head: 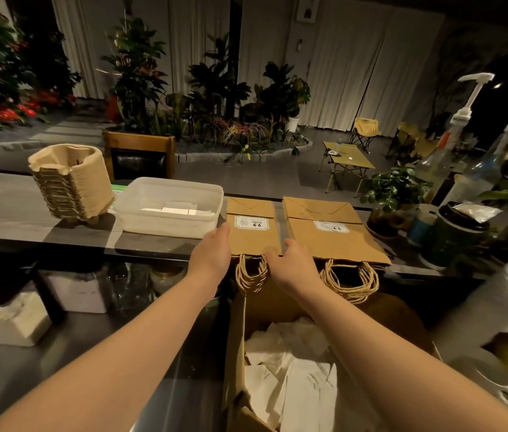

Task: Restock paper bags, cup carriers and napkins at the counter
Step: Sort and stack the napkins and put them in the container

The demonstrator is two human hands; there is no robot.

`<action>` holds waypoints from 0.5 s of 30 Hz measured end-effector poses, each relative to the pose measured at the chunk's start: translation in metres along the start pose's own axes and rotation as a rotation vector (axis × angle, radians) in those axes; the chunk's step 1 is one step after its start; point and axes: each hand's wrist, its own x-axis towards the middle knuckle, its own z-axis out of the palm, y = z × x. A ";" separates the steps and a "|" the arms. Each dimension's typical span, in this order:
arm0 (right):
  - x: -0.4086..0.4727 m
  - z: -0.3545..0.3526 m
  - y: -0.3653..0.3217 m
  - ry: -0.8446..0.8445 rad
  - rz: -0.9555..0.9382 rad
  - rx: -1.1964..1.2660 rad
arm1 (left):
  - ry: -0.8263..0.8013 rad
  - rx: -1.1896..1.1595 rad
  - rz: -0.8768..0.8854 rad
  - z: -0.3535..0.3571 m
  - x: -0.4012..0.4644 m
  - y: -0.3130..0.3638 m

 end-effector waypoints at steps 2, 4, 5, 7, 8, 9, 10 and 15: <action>-0.011 -0.006 0.003 0.043 -0.087 0.041 | 0.072 -0.048 0.117 0.001 -0.007 -0.005; -0.022 -0.015 0.009 0.058 -0.192 0.038 | 0.139 -0.065 0.229 0.007 -0.016 -0.015; -0.027 -0.019 0.011 0.044 -0.245 0.033 | 0.174 -0.059 0.274 0.009 -0.021 -0.018; -0.038 -0.028 0.017 -0.029 -0.314 0.056 | 0.220 -0.065 0.373 0.014 -0.038 -0.024; -0.043 -0.034 0.022 -0.071 -0.327 0.076 | 0.218 -0.088 0.434 0.019 -0.049 -0.029; -0.047 -0.040 0.028 -0.112 -0.334 0.093 | 0.192 -0.122 0.504 0.023 -0.062 -0.034; -0.051 -0.046 0.035 -0.146 -0.332 0.099 | 0.140 -0.140 0.571 0.028 -0.074 -0.041; -0.059 -0.067 0.085 -0.292 -0.269 0.037 | -0.155 0.021 0.653 0.059 -0.110 -0.070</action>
